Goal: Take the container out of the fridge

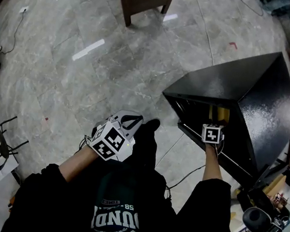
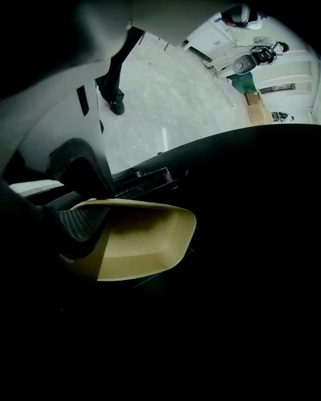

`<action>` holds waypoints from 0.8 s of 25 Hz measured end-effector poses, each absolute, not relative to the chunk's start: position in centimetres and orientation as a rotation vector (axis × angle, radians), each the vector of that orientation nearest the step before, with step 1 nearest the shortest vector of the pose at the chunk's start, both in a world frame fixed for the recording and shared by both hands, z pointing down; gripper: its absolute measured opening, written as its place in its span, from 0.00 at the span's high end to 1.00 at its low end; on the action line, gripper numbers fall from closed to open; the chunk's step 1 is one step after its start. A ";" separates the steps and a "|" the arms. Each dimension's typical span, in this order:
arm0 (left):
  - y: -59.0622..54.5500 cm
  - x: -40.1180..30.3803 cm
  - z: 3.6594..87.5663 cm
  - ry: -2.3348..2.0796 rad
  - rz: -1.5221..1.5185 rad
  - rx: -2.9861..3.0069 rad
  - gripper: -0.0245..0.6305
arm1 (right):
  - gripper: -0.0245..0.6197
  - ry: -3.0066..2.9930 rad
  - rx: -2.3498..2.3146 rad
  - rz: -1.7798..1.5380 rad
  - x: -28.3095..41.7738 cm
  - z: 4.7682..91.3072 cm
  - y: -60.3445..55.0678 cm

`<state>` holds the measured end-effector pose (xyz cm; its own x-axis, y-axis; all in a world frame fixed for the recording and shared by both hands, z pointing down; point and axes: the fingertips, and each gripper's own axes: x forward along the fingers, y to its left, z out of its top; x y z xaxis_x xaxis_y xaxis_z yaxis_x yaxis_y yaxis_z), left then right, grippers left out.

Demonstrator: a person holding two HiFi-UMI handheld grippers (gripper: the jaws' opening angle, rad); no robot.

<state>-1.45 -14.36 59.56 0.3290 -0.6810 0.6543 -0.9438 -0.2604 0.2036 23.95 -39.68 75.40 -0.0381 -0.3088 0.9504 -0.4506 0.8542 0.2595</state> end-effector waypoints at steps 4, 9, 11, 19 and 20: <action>-13.9 -1.4 59.3 -1.410 0.606 2.044 0.94 | 0.89 -1.655 0.616 0.145 23.7 75.1 -38.4; -13.1 -1.5 58.7 -1.408 0.609 2.061 0.94 | 0.89 -1.678 0.643 0.138 23.7 74.1 -37.3; -12.8 -1.5 58.5 -1.406 0.610 2.068 0.94 | 0.89 -1.681 0.649 0.149 23.8 74.0 -36.7; -11.9 -1.3 57.3 -1.397 0.610 2.115 0.94 | 0.89 -1.695 0.669 0.123 23.8 72.0 -34.7; -11.7 -1.4 57.1 -1.395 0.610 2.121 0.94 | 0.89 -1.699 0.670 0.133 23.6 71.8 -34.3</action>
<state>-1.41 -11.72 57.14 0.3665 -0.6899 0.6243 -0.9267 -0.3306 0.1786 23.64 -34.34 71.80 -0.0894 -0.3565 0.9300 -0.4973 0.8250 0.2684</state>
